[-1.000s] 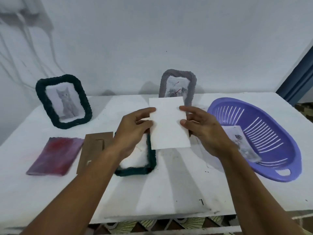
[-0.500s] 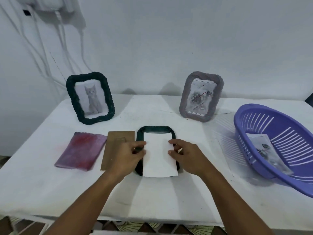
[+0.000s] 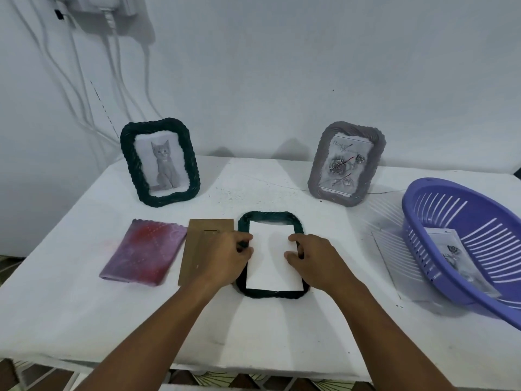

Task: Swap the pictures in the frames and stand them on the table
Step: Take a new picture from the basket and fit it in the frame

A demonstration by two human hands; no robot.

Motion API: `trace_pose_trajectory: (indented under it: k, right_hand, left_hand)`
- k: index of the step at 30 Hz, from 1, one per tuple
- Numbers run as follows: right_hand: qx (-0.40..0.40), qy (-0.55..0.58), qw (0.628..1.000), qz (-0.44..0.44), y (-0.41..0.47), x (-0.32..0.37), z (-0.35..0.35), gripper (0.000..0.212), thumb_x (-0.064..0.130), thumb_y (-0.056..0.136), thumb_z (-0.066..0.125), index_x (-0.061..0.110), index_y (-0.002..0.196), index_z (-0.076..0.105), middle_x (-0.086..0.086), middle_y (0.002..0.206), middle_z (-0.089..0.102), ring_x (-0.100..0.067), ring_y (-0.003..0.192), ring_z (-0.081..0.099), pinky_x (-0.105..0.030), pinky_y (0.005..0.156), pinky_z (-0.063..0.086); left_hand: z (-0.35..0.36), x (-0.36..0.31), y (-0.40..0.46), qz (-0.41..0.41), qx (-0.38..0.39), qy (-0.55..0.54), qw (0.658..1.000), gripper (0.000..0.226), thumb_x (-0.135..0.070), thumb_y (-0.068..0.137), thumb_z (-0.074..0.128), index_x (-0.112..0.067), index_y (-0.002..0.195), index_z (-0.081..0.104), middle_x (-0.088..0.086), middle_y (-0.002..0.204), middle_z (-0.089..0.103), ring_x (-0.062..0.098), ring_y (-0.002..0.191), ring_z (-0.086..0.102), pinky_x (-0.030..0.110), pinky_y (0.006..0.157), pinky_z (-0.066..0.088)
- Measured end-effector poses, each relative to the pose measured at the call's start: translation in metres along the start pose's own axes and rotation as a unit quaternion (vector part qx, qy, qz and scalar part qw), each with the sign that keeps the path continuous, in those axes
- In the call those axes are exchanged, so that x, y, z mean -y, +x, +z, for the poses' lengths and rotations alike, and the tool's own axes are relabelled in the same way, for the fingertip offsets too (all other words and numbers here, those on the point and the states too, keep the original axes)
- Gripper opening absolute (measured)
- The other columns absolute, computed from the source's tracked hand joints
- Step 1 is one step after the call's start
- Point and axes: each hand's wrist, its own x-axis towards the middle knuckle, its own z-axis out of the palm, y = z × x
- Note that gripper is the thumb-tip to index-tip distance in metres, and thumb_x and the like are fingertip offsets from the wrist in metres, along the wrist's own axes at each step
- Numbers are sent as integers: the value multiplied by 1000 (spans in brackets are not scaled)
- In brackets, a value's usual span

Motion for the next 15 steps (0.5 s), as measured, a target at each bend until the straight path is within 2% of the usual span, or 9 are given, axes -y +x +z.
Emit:
trace_pose_trajectory:
  k: [3, 6, 10, 15]
  right_hand:
    - [-6, -18, 1000, 4, 3, 2, 1, 44, 36, 92, 53, 22, 133, 50, -2, 101, 55, -21, 105, 54, -32, 89, 44]
    - [-10, -37, 999, 1, 6, 4, 1, 44, 37, 93, 52, 23, 134, 49, -3, 116, 56, -21, 110, 52, -32, 90, 43]
    - [-10, -57, 998, -1, 10, 7, 2, 44, 37, 93, 50, 23, 135, 48, -4, 123, 53, -22, 115, 51, -33, 91, 43]
    - [-4, -77, 997, -3, 12, 7, 2, 43, 38, 94, 49, 26, 135, 47, -4, 124, 51, -22, 113, 51, -32, 90, 43]
  left_hand:
    - [1, 0, 6, -12, 18, 2, 1000, 33, -24, 90, 61, -21, 123, 62, -1, 111, 69, 4, 74, 53, 1, 56, 37]
    - [3, 2, 11, -17, 17, 28, 999, 33, -27, 90, 61, -23, 122, 63, -1, 108, 70, 12, 84, 63, 14, 70, 45]
    - [6, 3, 16, -16, 25, 53, 998, 33, -27, 91, 59, -24, 124, 61, 0, 111, 69, 12, 84, 61, 17, 72, 42]
    - [9, 5, 19, -20, 32, 56, 998, 33, -27, 91, 58, -24, 124, 61, 2, 111, 69, 16, 88, 63, 22, 76, 49]
